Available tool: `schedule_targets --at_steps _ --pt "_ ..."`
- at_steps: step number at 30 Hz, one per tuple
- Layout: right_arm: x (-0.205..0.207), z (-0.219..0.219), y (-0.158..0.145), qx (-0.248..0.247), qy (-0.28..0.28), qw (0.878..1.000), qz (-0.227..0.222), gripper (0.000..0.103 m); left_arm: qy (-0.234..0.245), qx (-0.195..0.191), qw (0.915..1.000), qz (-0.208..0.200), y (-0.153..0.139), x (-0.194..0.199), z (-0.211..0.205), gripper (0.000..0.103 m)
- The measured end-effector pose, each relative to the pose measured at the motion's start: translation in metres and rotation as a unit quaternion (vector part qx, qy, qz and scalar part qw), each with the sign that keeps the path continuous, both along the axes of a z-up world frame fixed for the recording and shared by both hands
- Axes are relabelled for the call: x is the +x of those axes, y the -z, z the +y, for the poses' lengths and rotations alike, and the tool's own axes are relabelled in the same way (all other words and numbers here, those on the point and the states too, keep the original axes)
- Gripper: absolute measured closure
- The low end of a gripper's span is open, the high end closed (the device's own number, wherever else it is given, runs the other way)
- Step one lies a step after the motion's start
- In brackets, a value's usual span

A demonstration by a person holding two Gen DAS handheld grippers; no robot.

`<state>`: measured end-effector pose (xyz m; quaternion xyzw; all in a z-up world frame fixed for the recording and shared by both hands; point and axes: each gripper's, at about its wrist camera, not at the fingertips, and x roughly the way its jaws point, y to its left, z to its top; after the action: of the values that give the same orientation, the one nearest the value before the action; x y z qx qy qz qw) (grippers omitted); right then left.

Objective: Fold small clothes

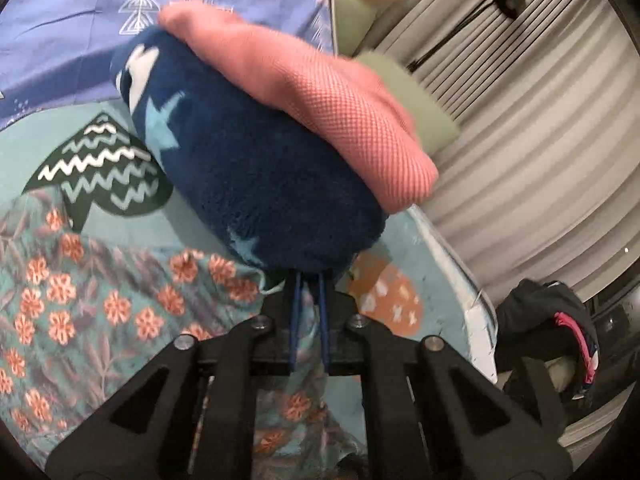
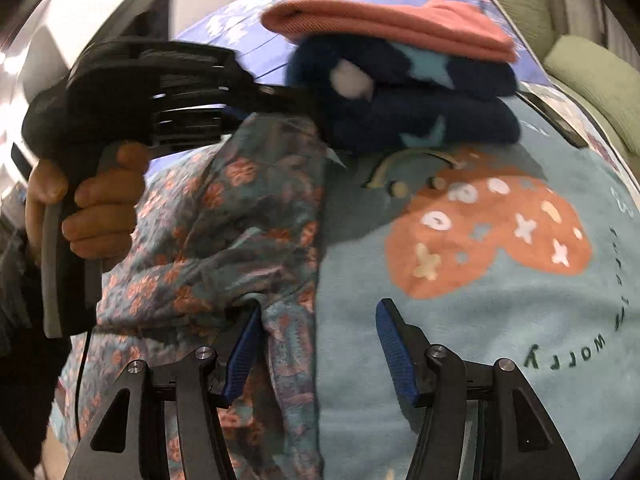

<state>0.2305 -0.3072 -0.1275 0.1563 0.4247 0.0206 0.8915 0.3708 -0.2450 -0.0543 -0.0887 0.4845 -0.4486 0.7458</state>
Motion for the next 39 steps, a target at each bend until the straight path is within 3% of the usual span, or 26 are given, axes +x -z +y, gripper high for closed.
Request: schedule_targets --at_steps 2,5,7,9,10,12,16,17,19,20,22,23,24,26,27,29,32,36,39 --pt "-0.004 -0.006 0.000 -0.008 0.018 1.000 0.005 0.045 0.000 0.003 1.0000 0.006 0.001 0.004 0.013 0.092" --pt "-0.012 -0.009 -0.002 -0.018 0.030 0.999 0.014 0.049 -0.013 0.044 0.9983 -0.035 -0.007 0.005 0.027 0.084" --pt "-0.018 -0.011 -0.005 -0.036 0.047 0.998 0.019 0.060 -0.021 0.057 0.9969 -0.050 -0.012 -0.001 0.041 0.077" --pt "-0.026 -0.019 -0.005 -0.050 0.082 0.995 0.032 0.084 -0.041 0.074 0.9939 -0.072 -0.019 -0.008 0.061 0.072" --pt "-0.028 -0.025 -0.004 -0.035 0.091 0.995 0.036 0.085 -0.052 0.081 0.9918 -0.084 -0.019 -0.012 0.069 0.072" --pt "-0.033 -0.038 -0.006 0.017 0.087 0.996 0.031 0.084 -0.078 0.087 0.9881 -0.100 -0.025 -0.022 0.101 0.069" --pt "-0.028 -0.023 -0.017 0.040 0.026 0.999 0.006 0.080 -0.141 0.105 0.9769 -0.121 -0.023 -0.050 0.169 0.067" --pt "-0.025 -0.016 -0.020 0.044 0.001 0.999 0.003 0.075 -0.166 0.111 0.9724 -0.120 -0.020 -0.061 0.196 0.066" --pt "-0.015 -0.002 -0.021 0.056 -0.032 0.998 0.005 0.053 -0.208 0.118 0.9644 -0.113 -0.013 -0.073 0.229 0.065" --pt "-0.011 0.007 -0.019 0.055 -0.047 0.997 0.007 0.041 -0.240 0.129 0.9560 -0.110 -0.007 -0.084 0.256 0.058" --pt "0.000 0.014 -0.010 0.019 -0.048 0.998 0.031 0.040 -0.280 0.141 0.9435 -0.107 0.006 -0.099 0.286 0.047" --pt "0.003 0.016 -0.004 -0.005 -0.039 0.998 0.044 0.050 -0.295 0.142 0.9396 -0.100 0.012 -0.107 0.302 0.044" --pt "0.006 0.016 -0.001 -0.032 -0.027 0.998 0.048 0.077 -0.306 0.144 0.9372 -0.087 0.021 -0.117 0.321 0.043" --pt "0.003 0.003 -0.001 -0.019 -0.006 0.999 0.044 0.094 -0.320 0.164 0.9294 -0.084 0.033 -0.130 0.336 0.037" --pt "0.002 -0.007 0.000 -0.004 0.011 0.999 0.048 0.098 -0.332 0.198 0.9181 -0.087 0.044 -0.133 0.344 0.037" --pt "-0.002 -0.028 0.003 0.044 0.034 0.997 0.056 0.098 -0.344 0.234 0.9065 -0.072 0.063 -0.135 0.356 0.037" --pt "-0.005 -0.034 0.002 0.060 0.030 0.995 0.067 0.097 -0.369 0.172 0.9124 -0.042 0.067 -0.144 0.378 0.036" --pt "-0.022 -0.030 -0.012 0.059 0.010 0.996 0.067 0.085 -0.373 0.145 0.9153 -0.045 0.059 -0.160 0.383 0.036" --pt "-0.042 -0.023 -0.016 0.061 -0.030 0.996 0.066 0.075 -0.356 0.105 0.9279 -0.034 0.058 -0.185 0.383 0.036"
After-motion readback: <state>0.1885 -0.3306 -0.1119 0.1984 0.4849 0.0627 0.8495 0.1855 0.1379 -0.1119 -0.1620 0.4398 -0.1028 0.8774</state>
